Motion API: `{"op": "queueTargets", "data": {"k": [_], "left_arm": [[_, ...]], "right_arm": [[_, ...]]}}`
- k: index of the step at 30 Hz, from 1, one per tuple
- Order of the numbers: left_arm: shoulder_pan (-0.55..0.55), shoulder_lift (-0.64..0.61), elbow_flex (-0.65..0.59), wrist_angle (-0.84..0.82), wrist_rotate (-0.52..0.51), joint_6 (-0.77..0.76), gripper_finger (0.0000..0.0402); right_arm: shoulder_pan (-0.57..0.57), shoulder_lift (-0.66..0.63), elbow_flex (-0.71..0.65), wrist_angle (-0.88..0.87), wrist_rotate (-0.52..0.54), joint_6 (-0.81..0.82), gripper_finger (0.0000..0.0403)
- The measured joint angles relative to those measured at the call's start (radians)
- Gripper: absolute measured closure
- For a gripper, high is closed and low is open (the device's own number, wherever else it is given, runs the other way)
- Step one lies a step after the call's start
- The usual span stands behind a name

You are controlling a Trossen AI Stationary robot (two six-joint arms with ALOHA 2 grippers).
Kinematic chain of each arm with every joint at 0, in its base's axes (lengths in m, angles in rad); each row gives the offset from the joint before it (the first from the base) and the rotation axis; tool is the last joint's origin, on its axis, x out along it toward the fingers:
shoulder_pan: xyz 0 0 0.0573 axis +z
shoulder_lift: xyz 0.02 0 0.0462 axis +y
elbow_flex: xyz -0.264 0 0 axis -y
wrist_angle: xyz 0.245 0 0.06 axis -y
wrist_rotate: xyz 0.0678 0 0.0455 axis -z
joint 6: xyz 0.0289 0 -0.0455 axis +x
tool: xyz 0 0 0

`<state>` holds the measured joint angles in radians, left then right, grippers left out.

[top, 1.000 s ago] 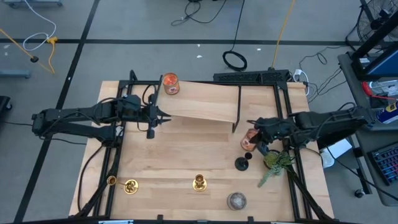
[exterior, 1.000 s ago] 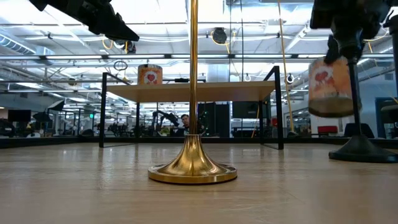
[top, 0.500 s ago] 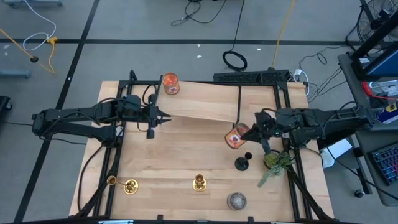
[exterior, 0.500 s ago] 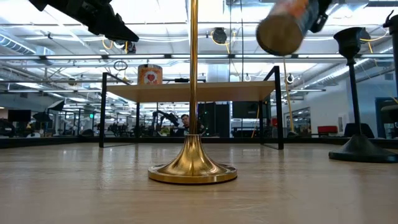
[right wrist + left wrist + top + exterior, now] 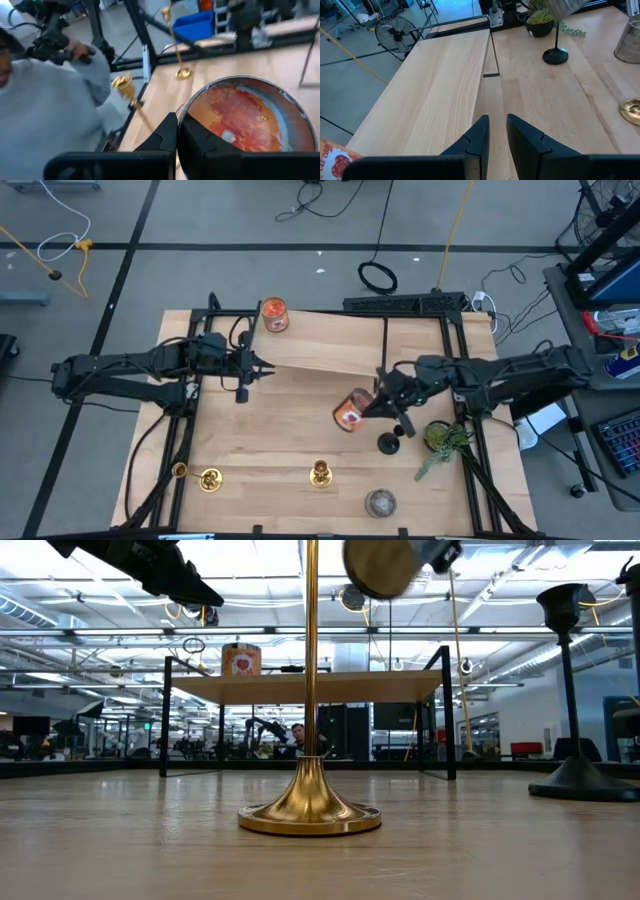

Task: Pick & Place candle stick holders
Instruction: Put the orange scented candle on the shelf

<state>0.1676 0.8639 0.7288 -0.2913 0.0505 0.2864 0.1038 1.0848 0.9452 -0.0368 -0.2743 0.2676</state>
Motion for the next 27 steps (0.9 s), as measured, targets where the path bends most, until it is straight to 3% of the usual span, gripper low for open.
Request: {"op": "queueTargets", "data": {"k": [7, 11, 18, 24, 27], "left_arm": [[0.0, 0.0, 0.0, 0.002, 0.0, -0.002, 0.0328], [0.0, 0.0, 0.0, 0.009, 0.001, -0.001, 0.0328], [0.0, 0.0, 0.0, 0.008, 0.001, -0.001, 0.0328], [0.0, 0.0, 0.0, 0.003, 0.001, -0.001, 0.0328], [0.0, 0.0, 0.0, 0.003, 0.001, 0.006, 0.0328]], "right_arm": [[-0.076, 0.105, 0.187, -0.096, -0.016, -0.149, 0.0399], [-0.161, 0.183, 0.279, -0.107, 0.024, -0.257, 0.0399], [-0.322, 0.367, 0.422, -0.166, -0.015, -0.357, 0.0399], [-0.374, 0.534, 0.694, -0.439, 0.002, -0.502, 0.0399], [-0.384, 0.621, 0.835, -0.602, 0.1, -0.593, 0.0399]]}}
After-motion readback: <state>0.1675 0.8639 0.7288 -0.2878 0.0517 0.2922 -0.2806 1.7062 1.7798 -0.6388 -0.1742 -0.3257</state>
